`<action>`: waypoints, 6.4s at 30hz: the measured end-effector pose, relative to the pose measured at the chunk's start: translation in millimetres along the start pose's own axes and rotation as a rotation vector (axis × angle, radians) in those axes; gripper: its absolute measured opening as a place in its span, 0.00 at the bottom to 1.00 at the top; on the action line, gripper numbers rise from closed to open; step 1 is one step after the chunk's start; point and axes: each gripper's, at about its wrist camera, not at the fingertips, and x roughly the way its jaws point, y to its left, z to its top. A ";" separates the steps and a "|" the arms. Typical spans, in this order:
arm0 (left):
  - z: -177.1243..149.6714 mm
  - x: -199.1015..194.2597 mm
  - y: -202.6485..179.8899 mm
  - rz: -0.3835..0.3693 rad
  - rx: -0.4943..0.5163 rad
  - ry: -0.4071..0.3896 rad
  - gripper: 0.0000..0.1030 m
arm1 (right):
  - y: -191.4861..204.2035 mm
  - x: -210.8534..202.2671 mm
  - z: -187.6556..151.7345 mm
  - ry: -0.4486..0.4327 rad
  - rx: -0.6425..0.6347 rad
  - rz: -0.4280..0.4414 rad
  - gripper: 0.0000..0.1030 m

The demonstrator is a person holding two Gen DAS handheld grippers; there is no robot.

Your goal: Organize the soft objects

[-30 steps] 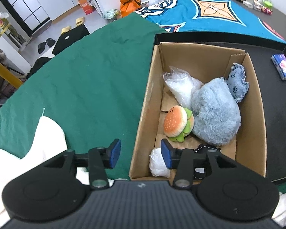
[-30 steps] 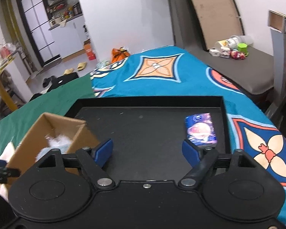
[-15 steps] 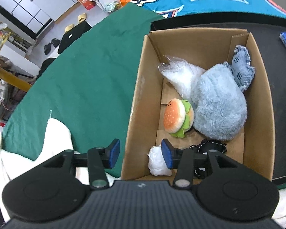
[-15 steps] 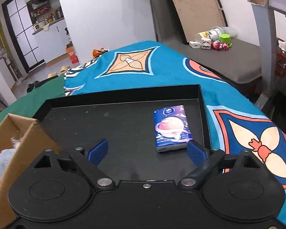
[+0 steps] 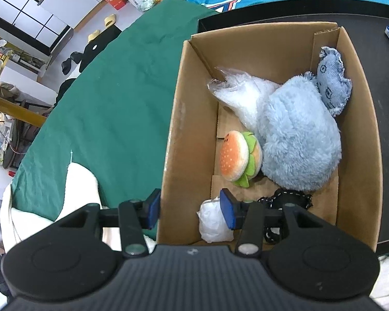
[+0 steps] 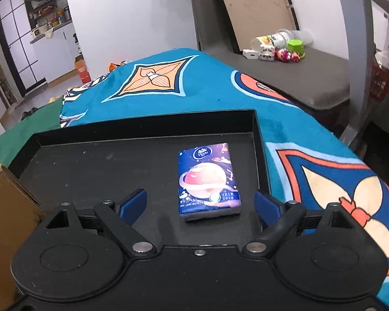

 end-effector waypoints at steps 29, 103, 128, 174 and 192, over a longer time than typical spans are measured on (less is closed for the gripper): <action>-23.8 -23.7 31.6 -0.135 -0.094 -0.110 0.46 | 27.7 -62.2 -9.8 0.006 -0.062 0.011 0.48; -47.6 -10.6 109.2 -0.499 -0.264 -0.143 0.15 | 183.1 -190.0 -31.9 0.048 -0.062 0.111 0.68; -94.3 -117.3 112.3 -0.465 -0.258 -0.384 0.81 | 120.3 -255.3 -36.9 -0.046 0.160 0.054 1.00; -220.2 -252.5 141.8 -0.463 -0.189 -0.573 1.00 | 108.1 -400.1 -57.1 -0.164 0.101 0.047 1.00; -233.5 -259.7 136.7 -0.465 -0.183 -0.593 1.00 | 105.9 -415.2 -63.0 -0.184 0.088 0.049 1.00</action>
